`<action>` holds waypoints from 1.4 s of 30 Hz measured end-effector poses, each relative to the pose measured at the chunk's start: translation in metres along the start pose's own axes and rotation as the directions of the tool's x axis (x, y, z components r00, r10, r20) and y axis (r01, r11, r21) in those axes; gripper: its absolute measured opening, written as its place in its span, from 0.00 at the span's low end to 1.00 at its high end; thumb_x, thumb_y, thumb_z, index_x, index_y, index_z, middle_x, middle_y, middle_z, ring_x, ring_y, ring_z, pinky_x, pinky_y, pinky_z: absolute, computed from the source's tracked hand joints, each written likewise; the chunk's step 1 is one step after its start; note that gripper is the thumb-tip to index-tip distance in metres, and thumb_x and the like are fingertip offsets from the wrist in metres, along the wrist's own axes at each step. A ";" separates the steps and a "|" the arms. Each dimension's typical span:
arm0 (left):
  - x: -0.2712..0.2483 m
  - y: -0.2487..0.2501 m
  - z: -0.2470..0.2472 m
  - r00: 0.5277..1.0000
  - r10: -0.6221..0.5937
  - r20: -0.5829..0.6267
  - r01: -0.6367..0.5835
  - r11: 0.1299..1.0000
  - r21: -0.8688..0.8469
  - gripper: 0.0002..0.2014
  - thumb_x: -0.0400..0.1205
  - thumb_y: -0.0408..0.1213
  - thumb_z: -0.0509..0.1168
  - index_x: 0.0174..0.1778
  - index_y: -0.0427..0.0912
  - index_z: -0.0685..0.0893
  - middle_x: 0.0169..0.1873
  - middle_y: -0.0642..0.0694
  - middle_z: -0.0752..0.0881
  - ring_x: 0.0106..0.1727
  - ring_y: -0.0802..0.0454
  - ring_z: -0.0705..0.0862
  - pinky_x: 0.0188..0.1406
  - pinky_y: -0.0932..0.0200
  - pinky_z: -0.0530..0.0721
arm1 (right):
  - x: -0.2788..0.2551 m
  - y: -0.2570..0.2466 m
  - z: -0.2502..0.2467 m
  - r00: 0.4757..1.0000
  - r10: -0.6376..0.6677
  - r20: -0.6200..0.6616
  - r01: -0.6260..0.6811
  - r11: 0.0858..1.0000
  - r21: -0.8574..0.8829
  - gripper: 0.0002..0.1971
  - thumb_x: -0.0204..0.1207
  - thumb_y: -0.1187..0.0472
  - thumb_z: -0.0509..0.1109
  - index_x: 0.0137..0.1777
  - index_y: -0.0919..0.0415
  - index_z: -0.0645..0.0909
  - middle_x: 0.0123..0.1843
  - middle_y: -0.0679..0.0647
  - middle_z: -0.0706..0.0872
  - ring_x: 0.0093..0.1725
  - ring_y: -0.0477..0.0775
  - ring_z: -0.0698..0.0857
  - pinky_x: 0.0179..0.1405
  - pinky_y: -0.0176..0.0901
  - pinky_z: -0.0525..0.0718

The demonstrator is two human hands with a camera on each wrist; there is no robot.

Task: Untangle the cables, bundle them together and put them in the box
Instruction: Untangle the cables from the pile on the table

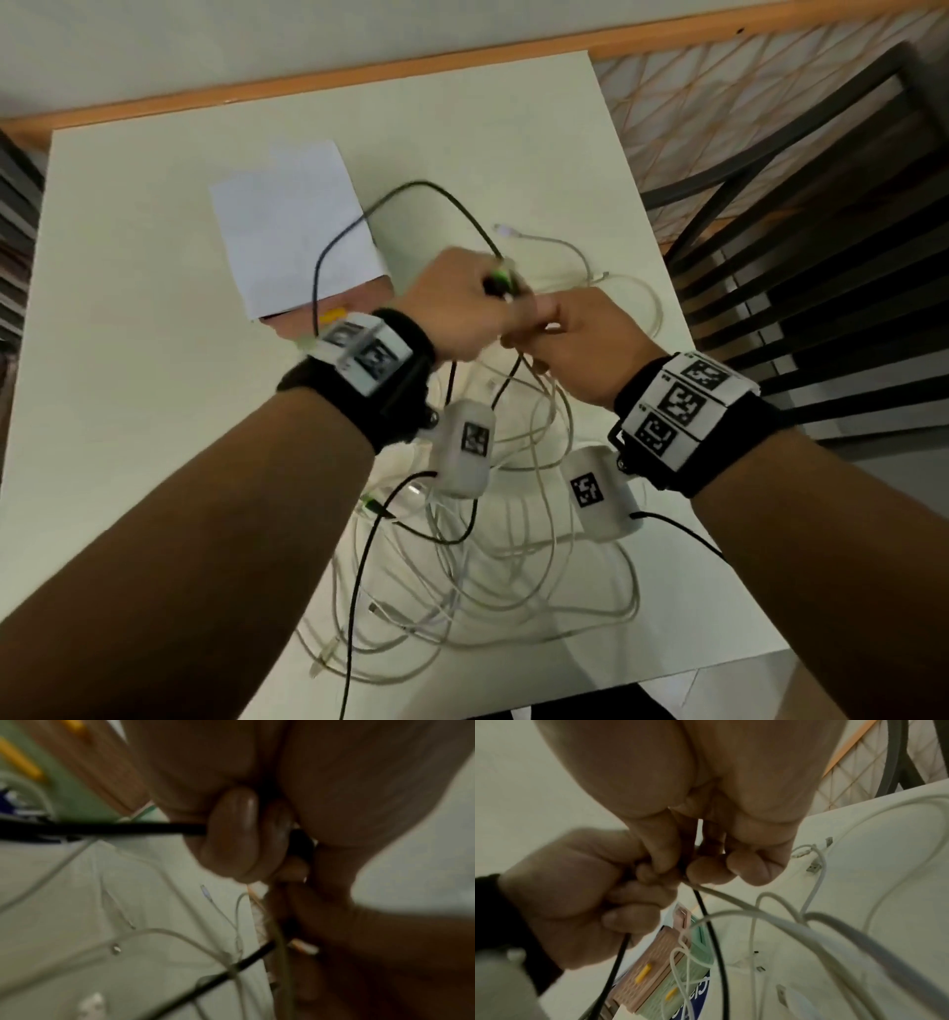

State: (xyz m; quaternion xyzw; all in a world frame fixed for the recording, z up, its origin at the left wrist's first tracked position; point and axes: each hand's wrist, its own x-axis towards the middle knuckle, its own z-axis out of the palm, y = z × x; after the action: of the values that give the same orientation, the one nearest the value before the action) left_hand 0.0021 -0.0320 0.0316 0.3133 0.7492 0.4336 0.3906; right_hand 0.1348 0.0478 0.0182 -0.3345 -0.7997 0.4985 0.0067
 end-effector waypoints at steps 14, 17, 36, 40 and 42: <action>0.005 0.007 -0.002 0.950 -0.105 -0.294 -0.023 0.915 -0.402 0.12 0.83 0.41 0.70 0.36 0.38 0.83 0.21 0.46 0.78 0.18 0.51 0.66 0.20 0.62 0.64 | -0.005 0.001 0.000 1.000 0.023 0.022 -0.024 0.998 0.054 0.13 0.84 0.59 0.62 0.40 0.63 0.81 0.33 0.56 0.87 0.32 0.54 0.88 0.38 0.52 0.85; -0.003 0.008 0.007 0.988 0.007 -0.152 -0.039 0.976 -0.214 0.08 0.79 0.37 0.73 0.34 0.43 0.87 0.21 0.47 0.82 0.17 0.54 0.68 0.22 0.62 0.66 | -0.006 -0.001 -0.003 1.000 0.012 0.015 -0.014 0.988 0.153 0.12 0.85 0.61 0.61 0.44 0.66 0.81 0.37 0.64 0.88 0.33 0.58 0.89 0.41 0.60 0.87; -0.009 0.033 0.010 0.975 0.110 -0.192 -0.163 0.943 -0.289 0.09 0.87 0.39 0.66 0.49 0.38 0.89 0.31 0.42 0.86 0.16 0.64 0.71 0.18 0.71 0.67 | -0.009 -0.004 -0.011 0.998 0.029 -0.064 -0.012 0.968 0.251 0.11 0.83 0.63 0.64 0.41 0.64 0.84 0.31 0.59 0.89 0.30 0.52 0.88 0.37 0.47 0.87; -0.009 0.041 0.004 0.987 0.062 -0.150 -0.136 0.818 -0.559 0.10 0.87 0.43 0.66 0.57 0.43 0.87 0.32 0.44 0.84 0.19 0.53 0.58 0.22 0.58 0.54 | -0.005 -0.006 -0.024 0.978 0.004 -0.208 0.054 0.961 0.272 0.11 0.83 0.64 0.64 0.41 0.61 0.84 0.30 0.56 0.87 0.27 0.50 0.83 0.33 0.45 0.84; -0.012 0.046 0.004 0.990 0.052 -0.130 -0.120 0.793 -0.598 0.13 0.86 0.46 0.66 0.61 0.45 0.86 0.28 0.46 0.79 0.22 0.52 0.58 0.22 0.57 0.54 | -0.008 -0.004 -0.035 0.974 -0.004 -0.227 0.071 0.954 0.290 0.11 0.82 0.65 0.65 0.41 0.57 0.86 0.30 0.52 0.84 0.25 0.46 0.78 0.27 0.39 0.77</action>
State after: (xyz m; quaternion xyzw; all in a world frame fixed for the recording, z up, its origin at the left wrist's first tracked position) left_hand 0.0172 -0.0201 0.0755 0.1826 0.5766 0.6832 0.4091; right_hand 0.1511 0.0699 0.0418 -0.3684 -0.7165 0.5714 0.1562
